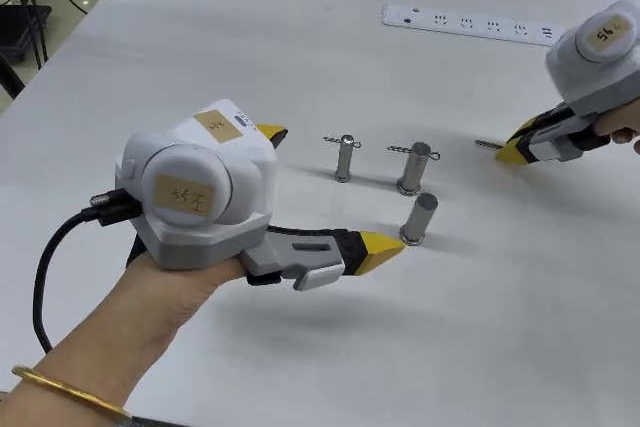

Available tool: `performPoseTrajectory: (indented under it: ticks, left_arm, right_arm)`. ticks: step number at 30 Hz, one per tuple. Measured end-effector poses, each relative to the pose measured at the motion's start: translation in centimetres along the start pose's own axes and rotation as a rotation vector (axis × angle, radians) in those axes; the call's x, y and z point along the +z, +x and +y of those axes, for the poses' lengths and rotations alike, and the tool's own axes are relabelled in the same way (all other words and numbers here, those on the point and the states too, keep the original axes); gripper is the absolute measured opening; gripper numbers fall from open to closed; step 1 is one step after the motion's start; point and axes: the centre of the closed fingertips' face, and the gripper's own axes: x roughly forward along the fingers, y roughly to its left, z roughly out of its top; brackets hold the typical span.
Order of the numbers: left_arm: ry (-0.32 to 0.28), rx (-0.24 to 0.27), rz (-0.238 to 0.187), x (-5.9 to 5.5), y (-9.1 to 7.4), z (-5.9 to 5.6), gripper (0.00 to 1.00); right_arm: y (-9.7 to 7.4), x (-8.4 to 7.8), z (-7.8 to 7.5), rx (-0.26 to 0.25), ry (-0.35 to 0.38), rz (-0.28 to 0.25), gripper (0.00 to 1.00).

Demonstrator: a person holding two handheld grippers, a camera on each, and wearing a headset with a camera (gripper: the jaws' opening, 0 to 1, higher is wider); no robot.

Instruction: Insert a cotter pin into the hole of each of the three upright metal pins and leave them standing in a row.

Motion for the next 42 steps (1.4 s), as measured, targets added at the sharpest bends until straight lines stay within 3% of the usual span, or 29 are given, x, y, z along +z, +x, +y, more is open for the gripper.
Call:
performPoseTrajectory:
  ticks: [6,8,15,21,30,35,37,39,42]
  left_arm:
    - [-0.002,-0.003,0.007,-0.1,0.0,0.0,0.95]
    - [-0.004,-0.007,0.008,-0.1,0.0,-0.1,0.94]
    - [-0.011,-0.017,0.01,-0.2,0.0,-0.3,0.93]
    - [-0.021,-0.018,0.013,-0.3,-0.1,-0.3,0.89]
    - [-0.038,-0.036,-0.003,-0.1,0.1,-0.7,0.84]
    - [-0.059,-0.06,0.003,-0.1,0.1,-1.3,0.81]
    - [-0.067,-0.056,-0.006,0.2,0.1,-1.3,0.8]
    - [-0.082,-0.065,-0.017,0.6,0.1,-1.4,0.78]
    - [-0.092,-0.075,-0.025,1.1,0.2,-1.5,0.76]
  right_arm:
    - [-0.1,-0.1,0.3,0.005,0.006,0.028,0.02]
    - [-0.2,0.1,0.1,-0.024,-0.025,0.029,0.0]
    - [-0.6,0.2,1.3,-0.034,-0.051,0.057,0.0]
    - [-1.0,-0.4,1.5,-0.052,-0.048,0.077,0.0]
    - [-2.3,0.1,1.1,-0.081,-0.073,0.028,0.0]
    - [-3.4,0.5,2.5,-0.079,-0.091,-0.011,0.0]
    - [-4.0,0.8,3.3,-0.078,-0.105,-0.033,0.0]
    - [-3.9,1.4,2.7,-0.082,-0.113,-0.066,0.0]
    - [-4.9,2.1,4.0,-0.079,-0.128,-0.111,0.0]
